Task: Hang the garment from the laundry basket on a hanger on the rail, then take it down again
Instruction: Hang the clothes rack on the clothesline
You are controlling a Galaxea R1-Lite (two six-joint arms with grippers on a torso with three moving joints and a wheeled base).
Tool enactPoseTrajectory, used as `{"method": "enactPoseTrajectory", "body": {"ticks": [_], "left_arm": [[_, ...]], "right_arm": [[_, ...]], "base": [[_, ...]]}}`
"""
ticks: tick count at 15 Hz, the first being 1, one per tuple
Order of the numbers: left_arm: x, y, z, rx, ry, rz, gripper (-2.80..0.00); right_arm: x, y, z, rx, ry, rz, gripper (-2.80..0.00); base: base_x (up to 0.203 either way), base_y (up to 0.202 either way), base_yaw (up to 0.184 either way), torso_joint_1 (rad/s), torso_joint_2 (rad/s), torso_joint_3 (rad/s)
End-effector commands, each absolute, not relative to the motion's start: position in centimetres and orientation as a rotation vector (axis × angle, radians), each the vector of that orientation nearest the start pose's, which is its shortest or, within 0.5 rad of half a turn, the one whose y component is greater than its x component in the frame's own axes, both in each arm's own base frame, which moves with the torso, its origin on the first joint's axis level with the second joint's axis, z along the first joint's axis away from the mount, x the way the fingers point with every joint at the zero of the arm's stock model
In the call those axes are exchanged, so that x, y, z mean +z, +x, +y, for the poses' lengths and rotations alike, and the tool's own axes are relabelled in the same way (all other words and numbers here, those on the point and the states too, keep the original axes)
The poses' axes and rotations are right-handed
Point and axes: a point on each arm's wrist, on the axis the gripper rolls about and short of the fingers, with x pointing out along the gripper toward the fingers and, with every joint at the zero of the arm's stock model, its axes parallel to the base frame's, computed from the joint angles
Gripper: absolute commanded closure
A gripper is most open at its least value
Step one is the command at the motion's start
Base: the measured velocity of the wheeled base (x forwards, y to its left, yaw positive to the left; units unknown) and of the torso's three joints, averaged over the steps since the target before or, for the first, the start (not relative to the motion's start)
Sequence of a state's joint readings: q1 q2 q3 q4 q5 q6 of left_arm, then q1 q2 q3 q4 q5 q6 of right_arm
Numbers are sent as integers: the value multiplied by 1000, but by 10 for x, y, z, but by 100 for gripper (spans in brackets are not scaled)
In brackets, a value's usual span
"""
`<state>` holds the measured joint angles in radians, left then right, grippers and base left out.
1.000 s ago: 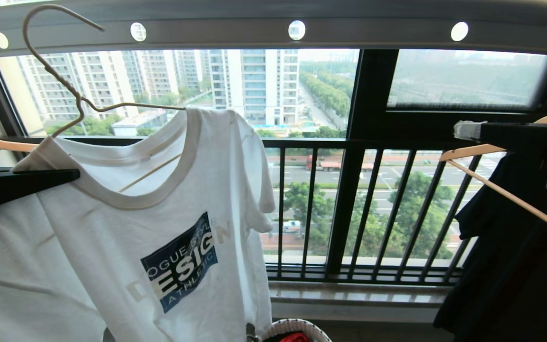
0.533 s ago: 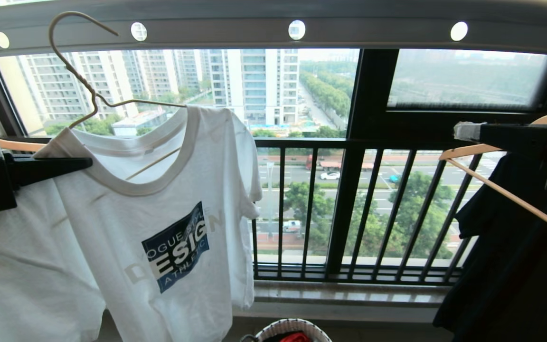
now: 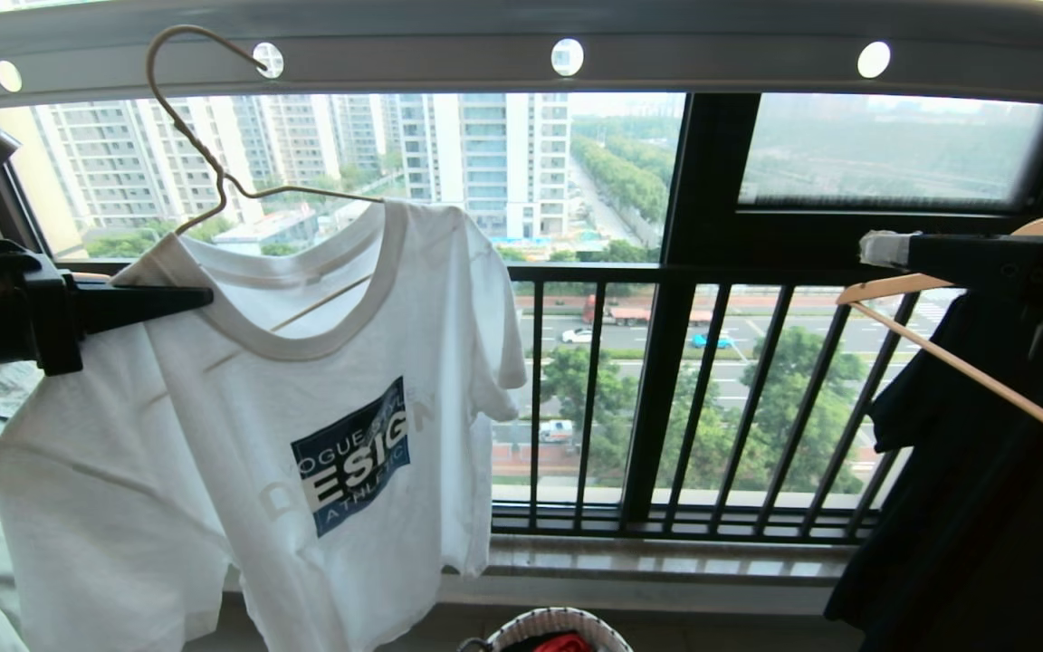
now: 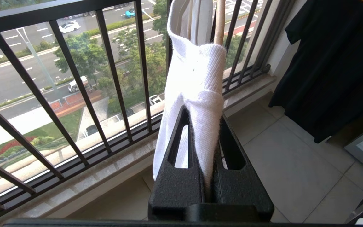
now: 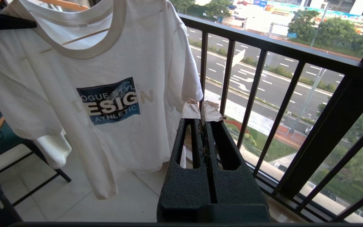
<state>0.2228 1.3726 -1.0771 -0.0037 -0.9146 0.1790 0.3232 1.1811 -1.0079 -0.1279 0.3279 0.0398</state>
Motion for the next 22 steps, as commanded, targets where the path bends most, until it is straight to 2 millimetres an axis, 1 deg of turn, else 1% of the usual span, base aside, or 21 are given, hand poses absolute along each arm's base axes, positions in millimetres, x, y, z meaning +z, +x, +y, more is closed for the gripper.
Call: {"method": "enactPoseTrajectory", "body": {"ticks": [1, 3, 5, 9, 12, 16, 17, 22], "left_arm": [[285, 226, 33, -686, 10, 201, 0], [285, 233, 35, -677, 36, 158, 0], [284, 234, 34, -675, 38, 153, 0], [281, 240, 25, -700, 42, 165, 0], [278, 247, 18, -679, 51, 183, 0], [274, 249, 17, -674, 49, 195, 0], [275, 249, 17, -674, 50, 193, -280], [274, 245, 17, -672, 43, 199, -280]], "right_arm": [[316, 163, 62, 652, 39, 61, 0], [315, 164, 63, 652, 39, 60, 0], [315, 164, 63, 652, 39, 60, 0], [315, 165, 63, 651, 39, 63, 0], [314, 166, 63, 651, 39, 65, 0], [315, 165, 63, 651, 37, 63, 0], [315, 165, 63, 651, 39, 63, 0], [315, 166, 63, 651, 37, 63, 0]], "base": [[0, 0, 0, 0, 0, 0], [0, 0, 0, 0, 0, 0], [0, 0, 0, 0, 0, 0], [0, 0, 0, 0, 0, 0], [0, 0, 0, 0, 0, 0], [0, 0, 0, 0, 0, 0], [0, 0, 0, 0, 0, 0], [0, 0, 0, 0, 0, 0]]}}
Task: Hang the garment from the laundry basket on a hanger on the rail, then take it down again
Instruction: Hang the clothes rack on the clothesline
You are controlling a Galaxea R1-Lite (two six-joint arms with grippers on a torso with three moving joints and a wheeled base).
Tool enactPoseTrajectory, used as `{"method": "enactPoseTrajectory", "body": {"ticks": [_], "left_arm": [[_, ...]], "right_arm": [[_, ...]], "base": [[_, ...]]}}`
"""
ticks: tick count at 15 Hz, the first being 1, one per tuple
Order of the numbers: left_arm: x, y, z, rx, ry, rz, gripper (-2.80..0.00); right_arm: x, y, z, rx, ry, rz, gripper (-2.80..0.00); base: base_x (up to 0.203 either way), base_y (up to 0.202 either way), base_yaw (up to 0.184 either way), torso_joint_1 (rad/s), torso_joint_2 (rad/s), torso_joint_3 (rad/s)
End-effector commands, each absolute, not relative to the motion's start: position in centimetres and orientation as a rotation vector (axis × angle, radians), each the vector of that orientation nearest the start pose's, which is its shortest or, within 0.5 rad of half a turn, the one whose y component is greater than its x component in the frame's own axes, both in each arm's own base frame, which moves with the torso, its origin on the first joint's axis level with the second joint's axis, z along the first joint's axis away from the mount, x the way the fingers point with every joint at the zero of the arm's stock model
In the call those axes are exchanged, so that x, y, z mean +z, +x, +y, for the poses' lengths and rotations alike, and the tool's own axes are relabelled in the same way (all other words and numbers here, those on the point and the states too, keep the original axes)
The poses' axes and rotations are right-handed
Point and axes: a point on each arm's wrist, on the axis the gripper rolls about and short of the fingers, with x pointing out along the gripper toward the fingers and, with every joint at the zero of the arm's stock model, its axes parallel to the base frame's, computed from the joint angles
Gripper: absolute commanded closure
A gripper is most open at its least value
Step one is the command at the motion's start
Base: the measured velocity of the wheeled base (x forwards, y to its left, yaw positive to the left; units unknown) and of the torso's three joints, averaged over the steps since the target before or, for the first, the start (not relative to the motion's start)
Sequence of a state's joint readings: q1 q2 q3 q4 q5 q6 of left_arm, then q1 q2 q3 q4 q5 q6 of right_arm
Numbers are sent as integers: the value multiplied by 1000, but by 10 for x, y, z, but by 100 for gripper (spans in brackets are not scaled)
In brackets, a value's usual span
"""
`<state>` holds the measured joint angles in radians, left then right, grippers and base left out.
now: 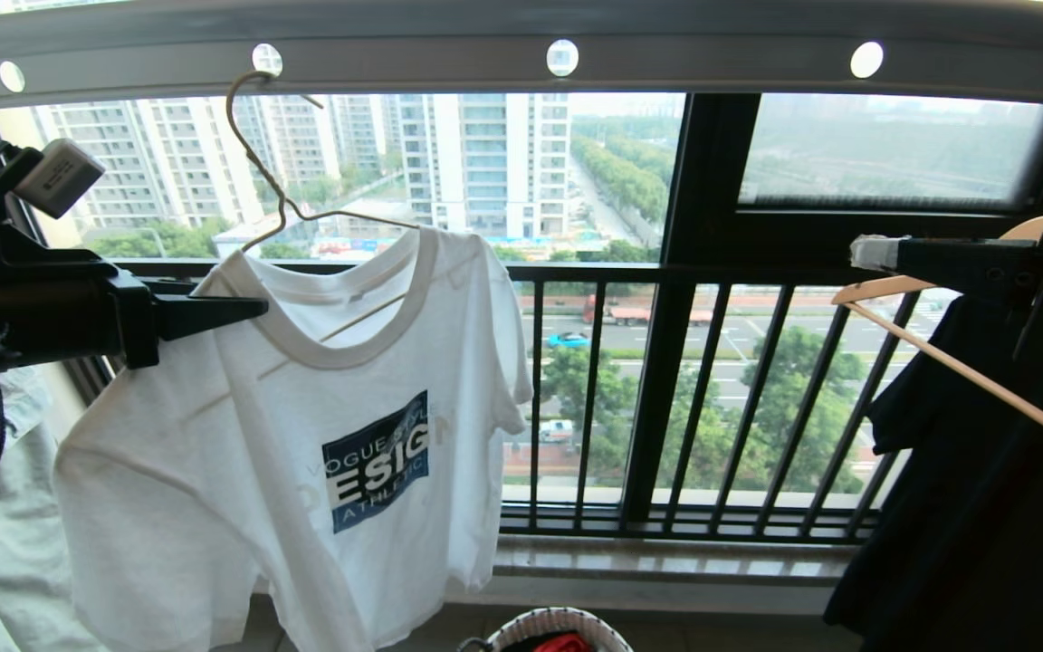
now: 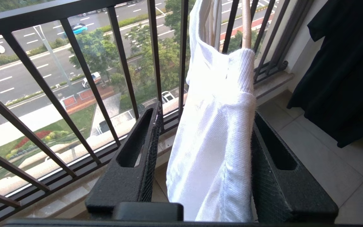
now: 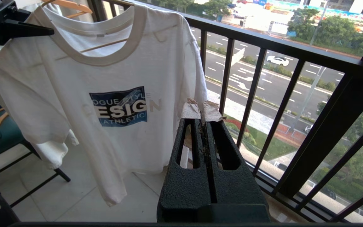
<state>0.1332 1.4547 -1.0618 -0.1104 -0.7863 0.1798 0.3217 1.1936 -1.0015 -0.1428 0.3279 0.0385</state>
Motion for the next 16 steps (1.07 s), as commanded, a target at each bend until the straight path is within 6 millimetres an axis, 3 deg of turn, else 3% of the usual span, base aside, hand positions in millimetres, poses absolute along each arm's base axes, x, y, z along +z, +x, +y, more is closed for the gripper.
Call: {"method": "enactPoseTrajectory", "body": {"ticks": [1, 5, 12, 16], "left_arm": [[274, 241, 16, -673, 40, 199, -280], [258, 217, 13, -661, 17, 252, -280], [241, 150, 7, -636, -18, 323, -280], [221, 126, 13, -540, -45, 363, -280]], "right_arm": [[315, 166, 63, 651, 37, 63, 0], [315, 166, 63, 651, 37, 62, 0], [315, 165, 63, 651, 37, 60, 0], [316, 164, 62, 651, 39, 57, 0]], "base": [[0, 0, 0, 0, 0, 0], [0, 0, 0, 0, 0, 0], [0, 0, 0, 0, 0, 0], [0, 0, 0, 0, 0, 0]]}}
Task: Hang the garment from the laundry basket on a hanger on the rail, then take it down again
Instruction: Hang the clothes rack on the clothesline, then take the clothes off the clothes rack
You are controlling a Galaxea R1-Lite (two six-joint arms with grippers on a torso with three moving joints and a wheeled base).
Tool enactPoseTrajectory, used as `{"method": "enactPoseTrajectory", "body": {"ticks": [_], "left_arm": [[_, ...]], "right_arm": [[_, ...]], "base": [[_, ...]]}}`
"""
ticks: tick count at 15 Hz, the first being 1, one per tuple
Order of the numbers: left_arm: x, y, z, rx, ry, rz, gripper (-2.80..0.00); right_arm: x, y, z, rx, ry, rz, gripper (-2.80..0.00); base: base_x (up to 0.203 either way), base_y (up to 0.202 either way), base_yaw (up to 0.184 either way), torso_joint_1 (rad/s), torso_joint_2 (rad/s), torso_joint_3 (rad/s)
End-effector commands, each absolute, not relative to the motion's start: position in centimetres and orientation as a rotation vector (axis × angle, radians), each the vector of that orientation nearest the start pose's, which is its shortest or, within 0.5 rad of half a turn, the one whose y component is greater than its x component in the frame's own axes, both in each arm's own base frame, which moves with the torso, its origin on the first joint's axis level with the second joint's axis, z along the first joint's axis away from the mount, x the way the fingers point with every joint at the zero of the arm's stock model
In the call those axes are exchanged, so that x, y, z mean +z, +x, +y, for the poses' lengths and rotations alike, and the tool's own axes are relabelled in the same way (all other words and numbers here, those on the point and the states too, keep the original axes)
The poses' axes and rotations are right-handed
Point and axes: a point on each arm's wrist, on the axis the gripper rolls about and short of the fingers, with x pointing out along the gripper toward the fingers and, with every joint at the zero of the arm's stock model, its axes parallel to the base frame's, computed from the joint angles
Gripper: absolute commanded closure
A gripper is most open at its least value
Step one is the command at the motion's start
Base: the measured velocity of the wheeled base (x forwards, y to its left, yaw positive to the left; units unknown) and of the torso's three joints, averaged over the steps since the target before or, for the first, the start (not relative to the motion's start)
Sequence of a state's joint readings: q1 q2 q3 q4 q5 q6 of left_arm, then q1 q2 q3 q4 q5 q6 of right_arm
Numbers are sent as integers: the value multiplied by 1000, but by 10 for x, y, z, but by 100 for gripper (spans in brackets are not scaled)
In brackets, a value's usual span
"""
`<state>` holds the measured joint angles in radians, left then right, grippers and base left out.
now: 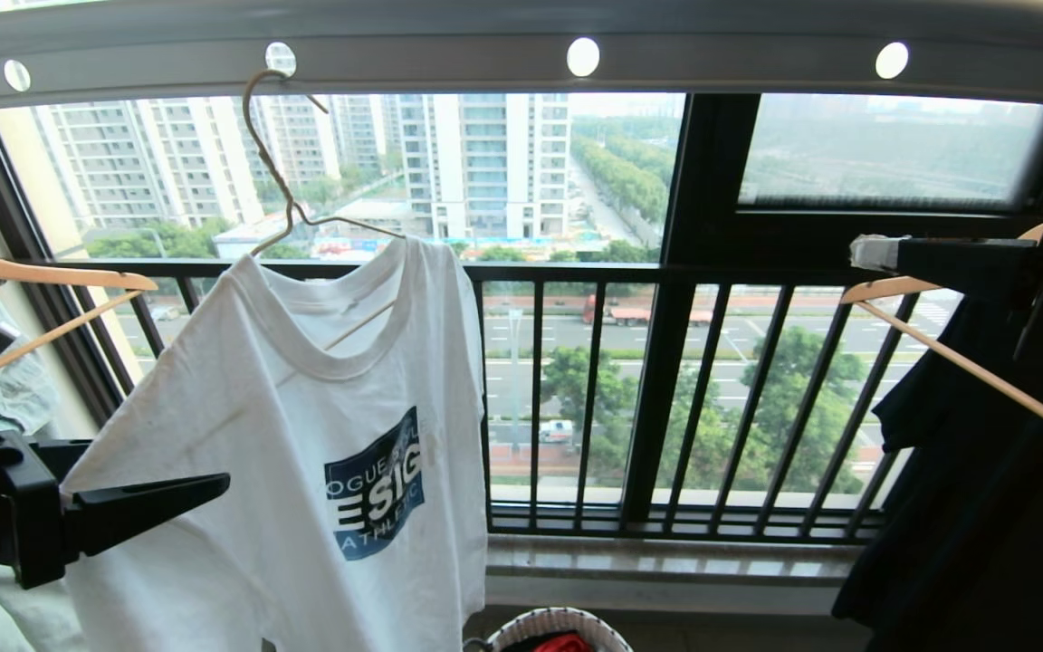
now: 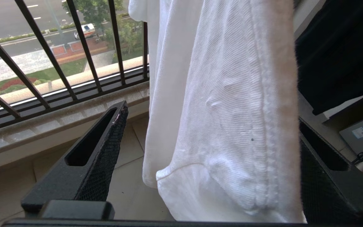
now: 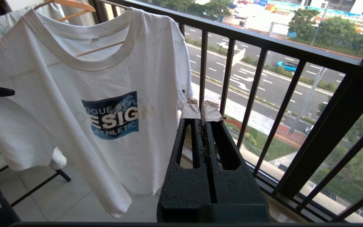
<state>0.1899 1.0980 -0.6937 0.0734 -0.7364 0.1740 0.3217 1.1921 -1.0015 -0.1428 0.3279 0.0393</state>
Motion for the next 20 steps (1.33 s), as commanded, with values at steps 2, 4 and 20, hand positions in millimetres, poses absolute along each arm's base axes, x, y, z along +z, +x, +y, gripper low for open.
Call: {"method": "enactPoseTrajectory", "body": {"ticks": [2, 4, 20], "left_arm": [[216, 116, 19, -456, -58, 360, -280], [223, 97, 23, -360, -88, 300, -280], [265, -51, -40, -373, -291, 190, 0]], "right_arm": [[316, 163, 62, 651, 39, 55, 0], [316, 163, 62, 651, 39, 55, 0], [315, 164, 63, 670, 39, 61, 0]], "base": [[0, 0, 0, 0, 0, 0], [0, 0, 0, 0, 0, 0], [0, 0, 0, 0, 0, 0]]}}
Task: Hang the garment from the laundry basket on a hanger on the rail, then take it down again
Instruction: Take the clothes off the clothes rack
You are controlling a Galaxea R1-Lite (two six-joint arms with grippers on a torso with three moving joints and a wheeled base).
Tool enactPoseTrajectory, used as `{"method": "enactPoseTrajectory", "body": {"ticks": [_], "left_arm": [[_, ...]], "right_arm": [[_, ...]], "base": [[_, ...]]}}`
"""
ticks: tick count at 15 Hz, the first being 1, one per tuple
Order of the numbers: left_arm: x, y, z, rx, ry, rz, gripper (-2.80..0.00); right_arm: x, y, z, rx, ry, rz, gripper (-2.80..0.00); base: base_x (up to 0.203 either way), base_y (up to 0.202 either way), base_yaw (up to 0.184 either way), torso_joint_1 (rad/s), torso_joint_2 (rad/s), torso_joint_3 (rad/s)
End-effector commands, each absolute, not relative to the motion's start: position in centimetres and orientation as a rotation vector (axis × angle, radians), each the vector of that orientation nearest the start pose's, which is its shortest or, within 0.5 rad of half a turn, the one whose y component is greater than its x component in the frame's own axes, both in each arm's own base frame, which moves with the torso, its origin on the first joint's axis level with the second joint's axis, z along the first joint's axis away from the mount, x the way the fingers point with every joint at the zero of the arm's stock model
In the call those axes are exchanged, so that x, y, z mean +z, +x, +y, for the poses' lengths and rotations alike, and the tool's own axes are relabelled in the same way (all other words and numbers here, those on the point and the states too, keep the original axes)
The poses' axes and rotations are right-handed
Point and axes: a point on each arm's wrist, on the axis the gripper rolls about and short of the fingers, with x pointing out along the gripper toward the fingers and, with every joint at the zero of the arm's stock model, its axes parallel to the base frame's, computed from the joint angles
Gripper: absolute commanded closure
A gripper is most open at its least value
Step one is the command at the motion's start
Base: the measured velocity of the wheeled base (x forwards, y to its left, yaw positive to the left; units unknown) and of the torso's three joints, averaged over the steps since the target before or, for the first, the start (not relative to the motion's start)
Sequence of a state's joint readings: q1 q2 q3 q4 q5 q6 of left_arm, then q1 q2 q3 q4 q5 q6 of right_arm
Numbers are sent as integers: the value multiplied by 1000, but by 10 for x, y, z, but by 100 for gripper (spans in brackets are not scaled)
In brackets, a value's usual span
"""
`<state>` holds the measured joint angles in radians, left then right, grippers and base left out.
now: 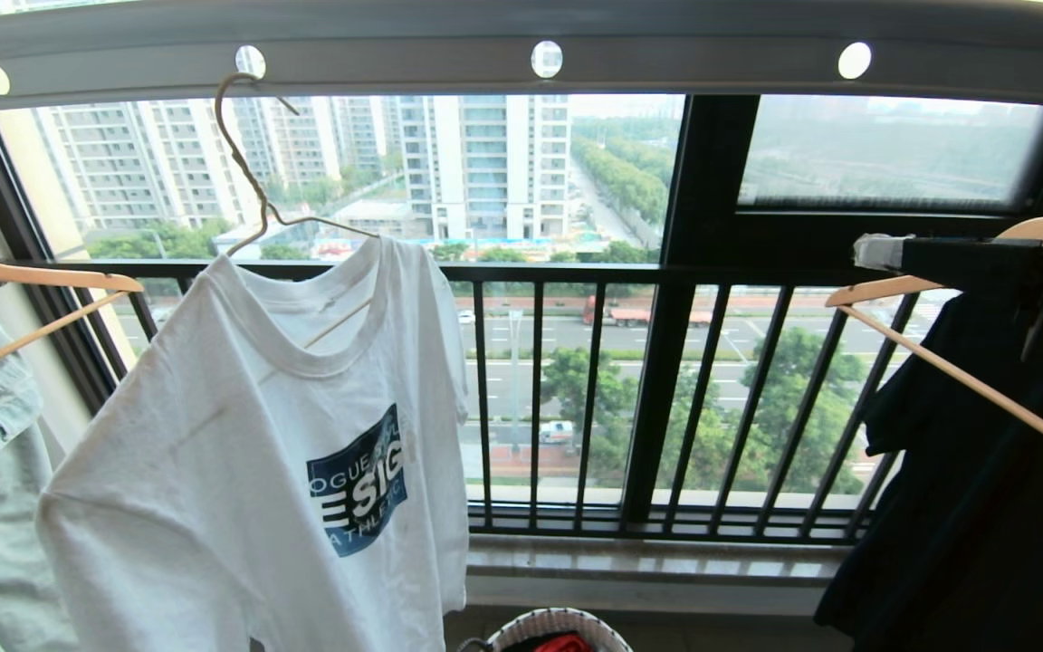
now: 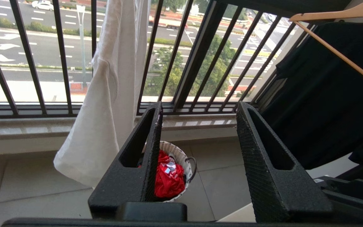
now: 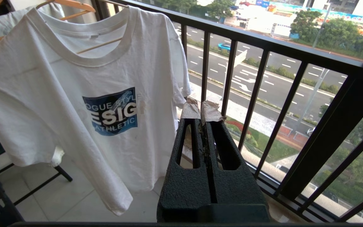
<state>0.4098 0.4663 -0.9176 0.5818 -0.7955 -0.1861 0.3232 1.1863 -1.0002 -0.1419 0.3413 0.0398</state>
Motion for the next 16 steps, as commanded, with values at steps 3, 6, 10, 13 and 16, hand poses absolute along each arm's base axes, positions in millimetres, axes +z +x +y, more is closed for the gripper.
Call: {"method": "enactPoseTrajectory", "body": {"ticks": [3, 6, 10, 13, 16], "left_arm": [[256, -57, -43, -415, -361, 308, 0], [245, -39, -37, -521, -381, 395, 0], [238, -8, -24, -581, -386, 486, 0], [230, 3, -18, -507, -362, 595, 0], [227, 4, -15, -427, -243, 699, -280]], "right_arm": [[317, 164, 64, 683, 42, 60, 0], [315, 167, 65, 687, 42, 70, 0], [311, 174, 68, 685, 41, 92, 0], [308, 178, 70, 687, 41, 106, 0], [305, 181, 71, 689, 41, 121, 0]], "base": [[0, 0, 0, 0, 0, 0], [0, 0, 0, 0, 0, 0], [0, 0, 0, 0, 0, 0], [0, 0, 0, 0, 0, 0], [0, 0, 0, 0, 0, 0]]}}
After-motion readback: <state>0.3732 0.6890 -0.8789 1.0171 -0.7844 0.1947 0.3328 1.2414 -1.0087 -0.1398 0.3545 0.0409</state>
